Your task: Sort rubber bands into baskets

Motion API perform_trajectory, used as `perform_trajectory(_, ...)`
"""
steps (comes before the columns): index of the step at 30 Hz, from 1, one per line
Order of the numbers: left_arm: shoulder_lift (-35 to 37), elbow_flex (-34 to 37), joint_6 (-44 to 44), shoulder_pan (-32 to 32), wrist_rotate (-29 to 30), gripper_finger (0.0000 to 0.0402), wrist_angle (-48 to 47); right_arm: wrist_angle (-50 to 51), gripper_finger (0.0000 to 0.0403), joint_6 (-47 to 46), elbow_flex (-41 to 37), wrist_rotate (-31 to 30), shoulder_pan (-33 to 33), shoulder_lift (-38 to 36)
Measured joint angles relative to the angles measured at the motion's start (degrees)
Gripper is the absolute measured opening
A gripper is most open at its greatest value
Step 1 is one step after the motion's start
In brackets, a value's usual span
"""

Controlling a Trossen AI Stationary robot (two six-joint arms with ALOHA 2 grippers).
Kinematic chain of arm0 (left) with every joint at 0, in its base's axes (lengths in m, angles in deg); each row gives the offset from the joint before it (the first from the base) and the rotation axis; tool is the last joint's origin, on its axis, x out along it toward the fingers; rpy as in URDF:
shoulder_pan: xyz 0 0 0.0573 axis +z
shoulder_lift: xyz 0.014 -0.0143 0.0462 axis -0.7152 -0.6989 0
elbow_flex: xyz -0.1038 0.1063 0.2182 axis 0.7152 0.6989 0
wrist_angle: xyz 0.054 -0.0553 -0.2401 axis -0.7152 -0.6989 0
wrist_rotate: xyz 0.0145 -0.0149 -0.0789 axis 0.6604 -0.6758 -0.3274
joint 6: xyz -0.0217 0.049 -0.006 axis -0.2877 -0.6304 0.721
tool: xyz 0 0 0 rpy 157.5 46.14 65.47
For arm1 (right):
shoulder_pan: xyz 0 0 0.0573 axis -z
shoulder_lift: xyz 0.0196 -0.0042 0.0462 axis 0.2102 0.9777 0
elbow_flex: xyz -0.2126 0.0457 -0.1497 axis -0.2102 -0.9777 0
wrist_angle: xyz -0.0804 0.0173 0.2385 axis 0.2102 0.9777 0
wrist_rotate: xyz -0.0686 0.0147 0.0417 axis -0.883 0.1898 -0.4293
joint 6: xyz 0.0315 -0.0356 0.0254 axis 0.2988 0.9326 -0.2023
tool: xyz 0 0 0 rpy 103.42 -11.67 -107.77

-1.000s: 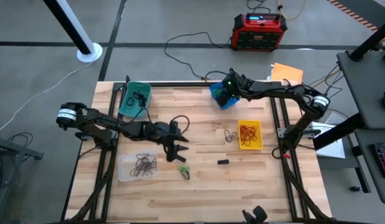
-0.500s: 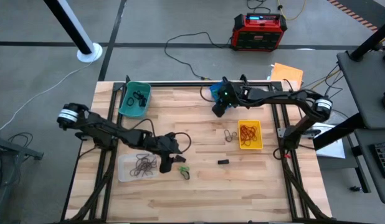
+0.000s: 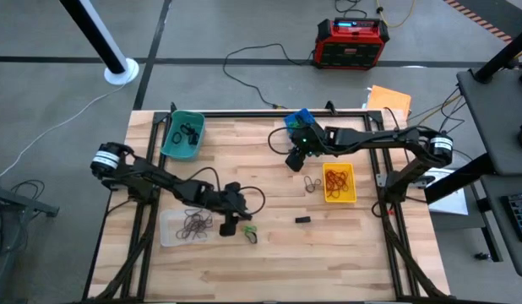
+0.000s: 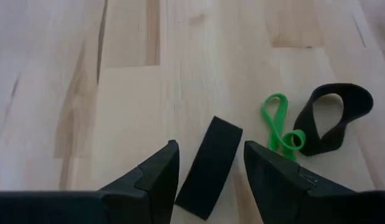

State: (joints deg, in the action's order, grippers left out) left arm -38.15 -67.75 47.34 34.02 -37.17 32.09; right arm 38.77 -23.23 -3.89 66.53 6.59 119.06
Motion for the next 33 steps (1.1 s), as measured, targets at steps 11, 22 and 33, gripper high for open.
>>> perform_trajectory(11,-2.2,-2.2,-1.2,0.0,-0.2,0.015,-3.7,0.5,0.0171,-0.3,-0.1,-0.1,-0.1,0.0)
perform_trajectory(22,-1.8,-3.6,-1.6,0.0,-0.4,0.0008,-5.1,0.5,0.0171,-0.3,-0.2,-0.1,-0.1,0.0)
perform_trajectory(33,9.6,-15.4,-6.4,5.0,17.9,0.0001,-46.8,0.4,0.0171,-1.0,-0.9,-0.1,-0.1,0.0)
